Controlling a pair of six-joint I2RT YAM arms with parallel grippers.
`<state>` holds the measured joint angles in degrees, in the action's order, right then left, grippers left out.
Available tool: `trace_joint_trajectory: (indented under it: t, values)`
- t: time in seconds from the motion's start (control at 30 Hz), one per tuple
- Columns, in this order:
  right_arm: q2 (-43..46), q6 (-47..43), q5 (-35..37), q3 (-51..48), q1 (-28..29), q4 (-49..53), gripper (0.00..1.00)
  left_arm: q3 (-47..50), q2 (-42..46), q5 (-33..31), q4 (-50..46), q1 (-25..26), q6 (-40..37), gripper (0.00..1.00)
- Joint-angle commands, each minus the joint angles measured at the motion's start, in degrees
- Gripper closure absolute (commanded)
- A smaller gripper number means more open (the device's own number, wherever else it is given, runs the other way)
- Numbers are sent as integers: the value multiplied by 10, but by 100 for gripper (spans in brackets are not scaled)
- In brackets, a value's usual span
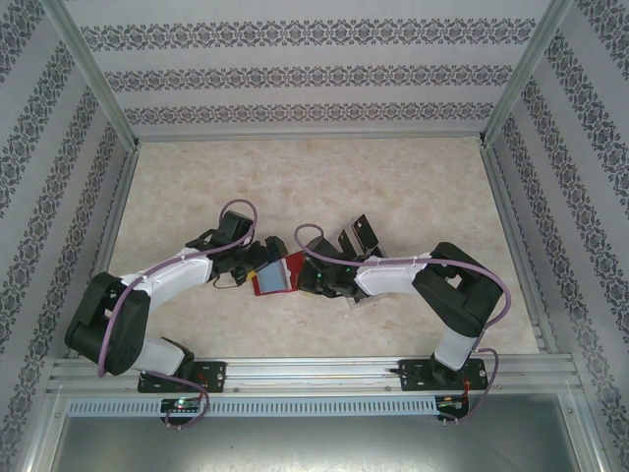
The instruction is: Put the credit cards into the card holder
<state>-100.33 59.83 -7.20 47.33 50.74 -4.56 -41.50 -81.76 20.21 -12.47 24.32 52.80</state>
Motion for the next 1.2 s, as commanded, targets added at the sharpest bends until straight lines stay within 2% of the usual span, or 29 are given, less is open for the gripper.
trace_joint_trajectory:
  t: [0.0, 0.43, 0.6, 0.83, 1.17]
  values:
    - [-22, -9, 2, -9, -5, 12, 100, -19, -23, -9, 7, 22, 11, 0]
    - [-24, -24, -11, -5, -6, 5, 98, -72, -25, -11, 47, 63, 52, 0]
    - [-4, -40, -7, -4, -6, 22, 73, -98, -51, -12, 51, 77, 57, 0]
    - [56, -57, 5, -15, 0, 65, 47, -127, -79, -14, 50, 90, 58, 0]
    - [197, -64, 33, -80, 14, 103, 44, -141, -112, -18, 62, 102, 61, 0]
